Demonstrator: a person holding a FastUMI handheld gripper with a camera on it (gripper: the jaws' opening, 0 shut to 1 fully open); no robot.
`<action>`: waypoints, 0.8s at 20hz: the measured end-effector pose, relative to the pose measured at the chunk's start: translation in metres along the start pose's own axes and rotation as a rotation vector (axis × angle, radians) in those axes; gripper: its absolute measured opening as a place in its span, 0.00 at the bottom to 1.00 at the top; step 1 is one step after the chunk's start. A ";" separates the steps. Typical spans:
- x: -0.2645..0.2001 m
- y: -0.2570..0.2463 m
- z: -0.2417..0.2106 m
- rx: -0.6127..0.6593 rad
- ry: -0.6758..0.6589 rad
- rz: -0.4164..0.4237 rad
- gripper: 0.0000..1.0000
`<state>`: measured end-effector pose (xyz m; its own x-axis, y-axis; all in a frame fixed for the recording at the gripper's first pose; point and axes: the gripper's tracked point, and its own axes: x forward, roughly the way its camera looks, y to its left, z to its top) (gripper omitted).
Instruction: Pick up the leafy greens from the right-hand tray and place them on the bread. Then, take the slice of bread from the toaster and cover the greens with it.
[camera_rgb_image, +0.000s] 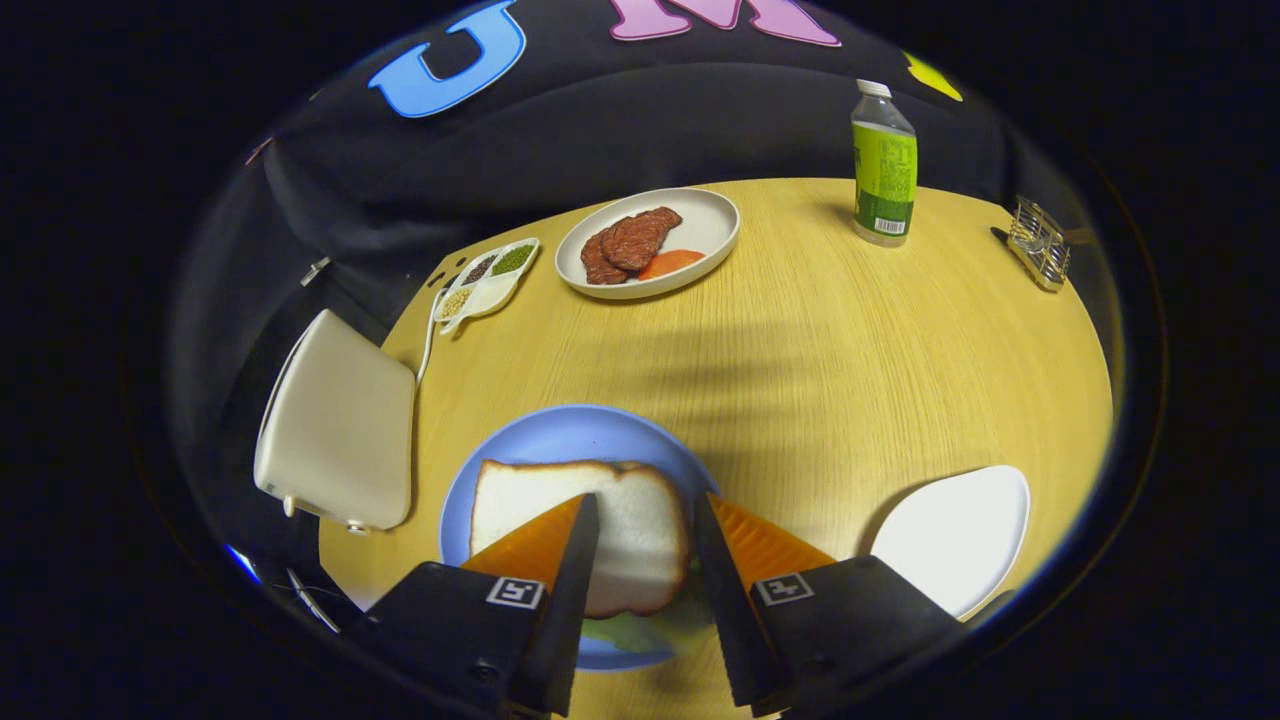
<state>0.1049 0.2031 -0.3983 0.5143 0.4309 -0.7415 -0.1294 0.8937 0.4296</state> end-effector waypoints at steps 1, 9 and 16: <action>-0.003 0.005 -0.001 0.003 0.001 0.018 0.64; -0.062 0.009 0.022 -0.035 -0.125 0.016 0.97; -0.149 0.031 0.070 -0.094 -0.296 0.053 0.99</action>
<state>0.0839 0.1576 -0.2383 0.7278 0.4341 -0.5309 -0.2332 0.8847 0.4036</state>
